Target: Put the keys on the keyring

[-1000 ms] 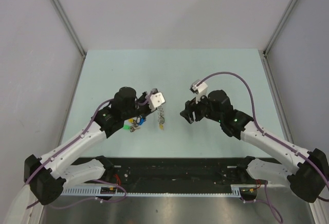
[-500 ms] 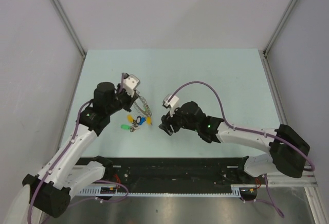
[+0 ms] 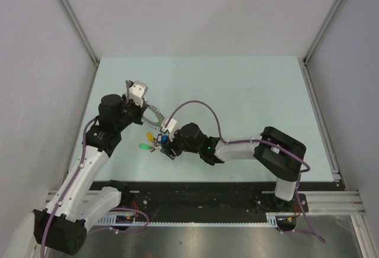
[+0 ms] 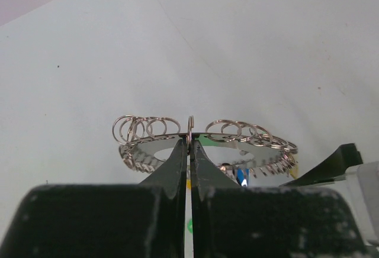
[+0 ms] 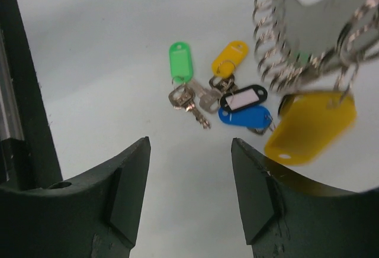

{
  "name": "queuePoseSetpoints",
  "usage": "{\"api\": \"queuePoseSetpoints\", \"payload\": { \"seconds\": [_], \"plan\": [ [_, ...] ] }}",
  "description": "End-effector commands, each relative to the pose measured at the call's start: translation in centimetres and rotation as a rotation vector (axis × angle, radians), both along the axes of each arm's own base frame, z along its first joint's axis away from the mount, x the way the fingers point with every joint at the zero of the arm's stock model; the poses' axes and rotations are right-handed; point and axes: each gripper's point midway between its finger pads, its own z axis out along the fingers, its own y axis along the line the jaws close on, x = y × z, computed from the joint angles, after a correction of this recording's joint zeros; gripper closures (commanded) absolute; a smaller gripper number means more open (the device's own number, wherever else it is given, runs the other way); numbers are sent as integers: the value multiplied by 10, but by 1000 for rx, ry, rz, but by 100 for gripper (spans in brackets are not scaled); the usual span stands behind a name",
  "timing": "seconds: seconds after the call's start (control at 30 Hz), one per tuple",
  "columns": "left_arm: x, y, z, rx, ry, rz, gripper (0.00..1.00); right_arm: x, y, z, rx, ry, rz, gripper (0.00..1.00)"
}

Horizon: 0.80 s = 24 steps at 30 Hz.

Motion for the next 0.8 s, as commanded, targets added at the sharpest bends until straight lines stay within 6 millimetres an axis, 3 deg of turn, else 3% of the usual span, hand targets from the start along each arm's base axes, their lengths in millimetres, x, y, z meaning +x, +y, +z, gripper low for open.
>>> {"api": "queuePoseSetpoints", "payload": {
  "seconds": [0.0,0.2,0.37,0.6,0.77],
  "plan": [
    [8,6,17,-33,-66,46,100,29,28,22,86,-126,-83,38],
    [12,17,14,-10,-63,108,100,57,17,5,77,-94,-166,45],
    [17,33,12,6,-58,189,100,60,15,-8,82,-27,-102,49],
    [19,36,8,7,-45,199,100,65,8,-31,78,22,-49,61],
    [20,38,6,7,-40,206,100,72,-3,-47,83,45,-30,63]
  ]
}}
